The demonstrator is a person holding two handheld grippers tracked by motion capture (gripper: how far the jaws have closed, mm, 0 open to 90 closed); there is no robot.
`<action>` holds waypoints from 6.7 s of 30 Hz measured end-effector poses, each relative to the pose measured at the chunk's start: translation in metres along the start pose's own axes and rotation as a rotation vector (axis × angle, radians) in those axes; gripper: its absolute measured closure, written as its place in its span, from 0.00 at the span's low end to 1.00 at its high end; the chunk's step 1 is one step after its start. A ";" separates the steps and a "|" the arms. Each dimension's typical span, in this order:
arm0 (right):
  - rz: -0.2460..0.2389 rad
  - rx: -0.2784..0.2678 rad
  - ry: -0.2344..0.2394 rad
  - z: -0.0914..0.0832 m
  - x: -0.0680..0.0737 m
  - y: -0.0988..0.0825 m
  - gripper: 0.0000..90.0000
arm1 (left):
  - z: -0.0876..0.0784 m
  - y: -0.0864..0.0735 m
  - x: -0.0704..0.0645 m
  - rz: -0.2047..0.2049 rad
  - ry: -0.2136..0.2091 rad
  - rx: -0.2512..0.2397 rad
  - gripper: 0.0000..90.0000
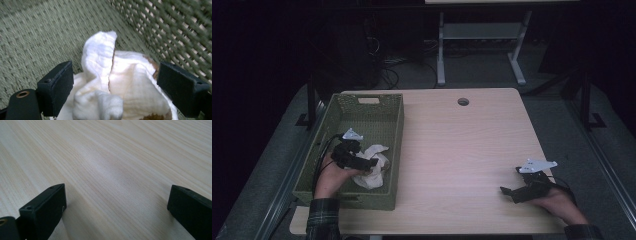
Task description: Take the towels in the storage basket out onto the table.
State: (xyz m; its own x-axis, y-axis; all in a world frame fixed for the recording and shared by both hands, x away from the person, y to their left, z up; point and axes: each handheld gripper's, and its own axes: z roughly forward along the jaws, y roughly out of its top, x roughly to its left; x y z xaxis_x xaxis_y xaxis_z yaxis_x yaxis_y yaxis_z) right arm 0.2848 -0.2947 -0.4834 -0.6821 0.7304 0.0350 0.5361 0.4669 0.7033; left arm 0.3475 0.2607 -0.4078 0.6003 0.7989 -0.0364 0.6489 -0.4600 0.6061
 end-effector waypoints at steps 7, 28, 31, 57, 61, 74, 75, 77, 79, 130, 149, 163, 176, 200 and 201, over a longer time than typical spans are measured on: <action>-0.001 0.001 0.002 0.000 0.000 0.000 0.02 | 0.014 -0.001 -0.004 0.031 0.004 0.102 0.14; -0.002 0.001 0.002 0.000 0.001 0.000 0.02 | 0.033 -0.006 -0.003 -0.006 -0.001 0.253 0.17; -0.002 0.001 0.002 0.000 0.001 0.000 0.02 | 0.031 -0.005 -0.004 -0.004 0.002 0.265 0.30; -0.002 -0.001 0.002 0.000 0.001 0.001 0.02 | -0.006 0.005 0.003 -0.095 -0.107 0.062 0.77; -0.002 -0.001 0.002 0.001 0.001 0.001 0.02 | -0.014 0.007 0.005 -0.102 -0.110 -0.008 0.77; -0.002 -0.001 0.002 0.001 0.001 0.001 0.02 | -0.038 0.013 0.009 -0.125 -0.127 -0.180 0.77; -0.003 -0.001 0.002 0.001 0.001 0.001 0.02 | -0.040 0.014 0.009 -0.123 -0.132 -0.188 0.77; -0.003 -0.001 0.002 0.001 0.001 0.001 0.02 | -0.044 0.016 0.008 -0.129 -0.137 -0.212 0.77; -0.003 -0.001 0.002 0.001 0.001 0.001 0.02 | -0.048 0.018 0.007 -0.123 -0.144 -0.233 0.77; 0.000 -0.001 0.002 0.001 0.001 0.001 0.02 | -0.069 0.111 -0.080 0.082 -0.342 -0.438 0.77; 0.001 -0.003 0.002 0.001 0.001 0.001 0.02 | -0.028 0.137 -0.129 0.162 -0.439 -0.384 0.77; 0.003 -0.002 0.003 0.001 0.001 0.001 0.02 | 0.011 0.137 -0.163 0.210 -0.457 -0.313 0.77; 0.003 -0.002 0.003 0.001 0.001 0.001 0.02 | 0.044 0.130 -0.188 0.249 -0.447 -0.246 0.77; -0.001 -0.001 0.005 0.001 0.001 0.001 0.02 | 0.127 0.104 -0.220 0.356 -0.398 -0.065 0.77; 0.000 -0.001 0.005 0.001 0.001 0.001 0.02 | 0.130 0.102 -0.221 0.348 -0.395 -0.065 0.77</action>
State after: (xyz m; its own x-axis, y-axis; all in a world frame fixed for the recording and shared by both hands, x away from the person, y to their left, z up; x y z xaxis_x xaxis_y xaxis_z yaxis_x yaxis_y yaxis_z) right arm 0.2849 -0.2928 -0.4834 -0.6849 0.7276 0.0385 0.5353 0.4666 0.7041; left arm 0.3417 -0.0136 -0.4407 0.9133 0.3911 -0.1134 0.3576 -0.6370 0.6829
